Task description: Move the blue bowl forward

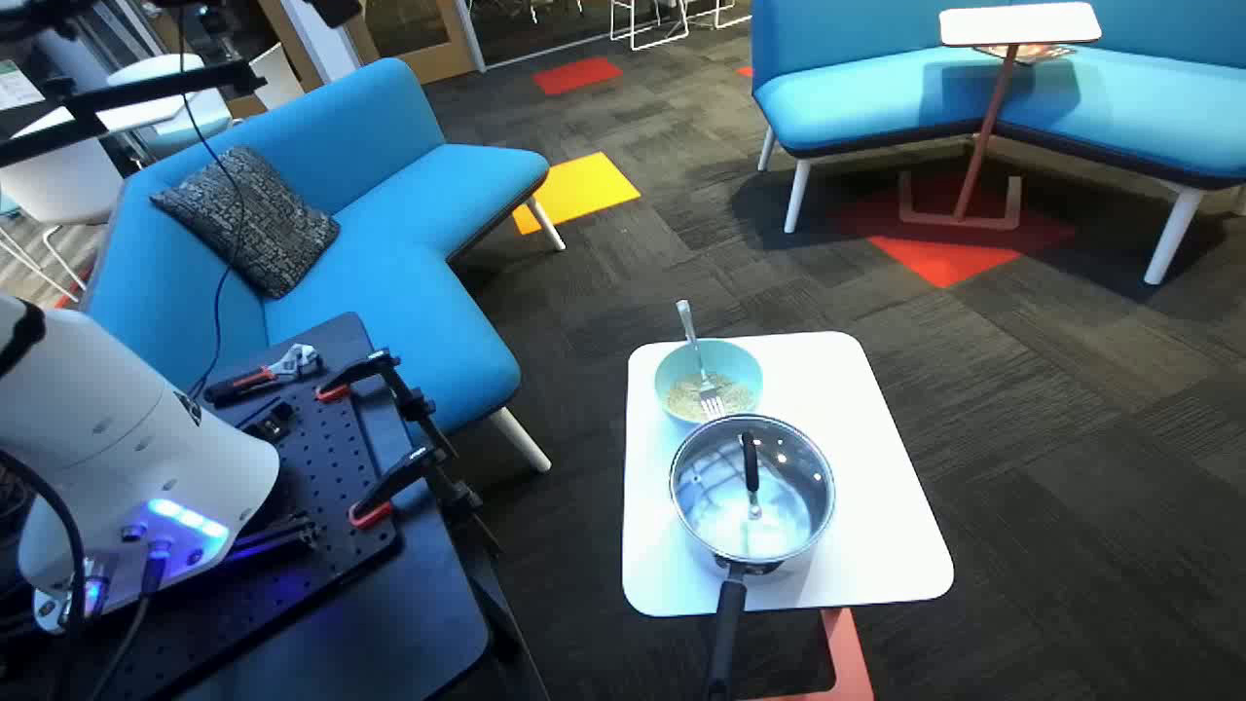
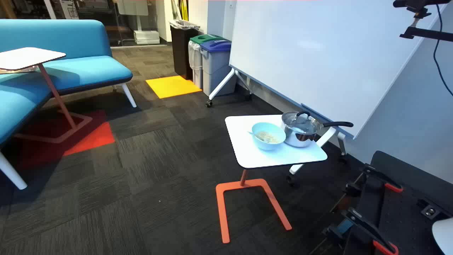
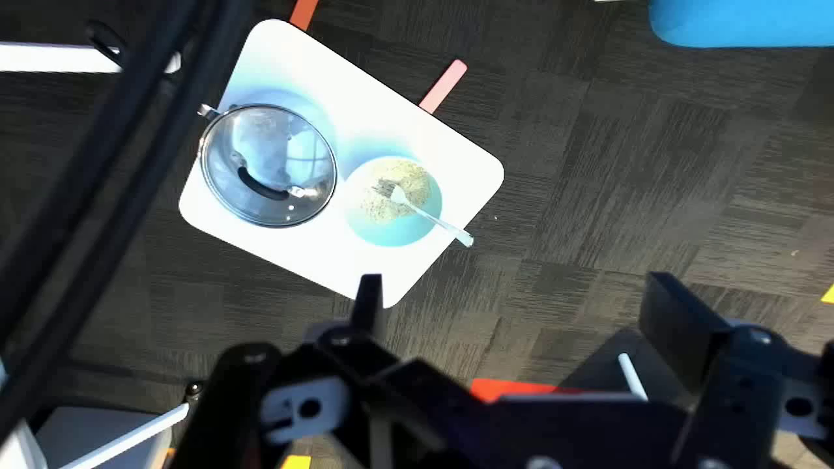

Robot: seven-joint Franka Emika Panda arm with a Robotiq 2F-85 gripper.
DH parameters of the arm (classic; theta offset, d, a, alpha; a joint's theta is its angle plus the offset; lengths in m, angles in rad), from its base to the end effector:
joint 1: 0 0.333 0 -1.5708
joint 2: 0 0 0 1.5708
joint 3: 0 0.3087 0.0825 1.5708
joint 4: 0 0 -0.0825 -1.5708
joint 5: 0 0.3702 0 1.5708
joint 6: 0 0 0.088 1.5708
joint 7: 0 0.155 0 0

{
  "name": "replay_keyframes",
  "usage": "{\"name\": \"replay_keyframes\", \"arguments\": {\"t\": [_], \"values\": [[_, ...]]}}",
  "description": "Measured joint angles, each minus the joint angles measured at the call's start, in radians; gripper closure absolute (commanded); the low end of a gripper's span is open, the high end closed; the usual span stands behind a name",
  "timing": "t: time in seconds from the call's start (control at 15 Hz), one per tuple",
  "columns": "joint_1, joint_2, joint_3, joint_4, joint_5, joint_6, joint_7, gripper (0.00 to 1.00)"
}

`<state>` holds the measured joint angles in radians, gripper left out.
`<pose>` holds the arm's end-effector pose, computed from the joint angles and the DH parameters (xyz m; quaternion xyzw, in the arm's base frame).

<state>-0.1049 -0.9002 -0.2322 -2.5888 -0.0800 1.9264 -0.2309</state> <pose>0.2918 -0.1141 0.4899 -0.9923 0.0104 -0.1213 0.0229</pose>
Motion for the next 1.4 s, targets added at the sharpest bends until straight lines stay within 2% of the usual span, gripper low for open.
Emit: {"name": "replay_keyframes", "arguments": {"t": [0.8,0.93,1.07,1.27,1.4], "values": [[-0.003,0.009,0.005,-0.003,0.0,0.013,0.028,0.0],[-0.007,0.045,0.018,-0.03,0.008,0.096,0.119,0.0],[-0.018,0.111,0.048,-0.077,0.014,0.229,0.234,0.0],[-0.048,0.266,0.113,-0.146,0.024,0.447,0.413,0.0],[-0.077,0.38,0.162,-0.164,0.025,0.549,0.534,0.0]]}}
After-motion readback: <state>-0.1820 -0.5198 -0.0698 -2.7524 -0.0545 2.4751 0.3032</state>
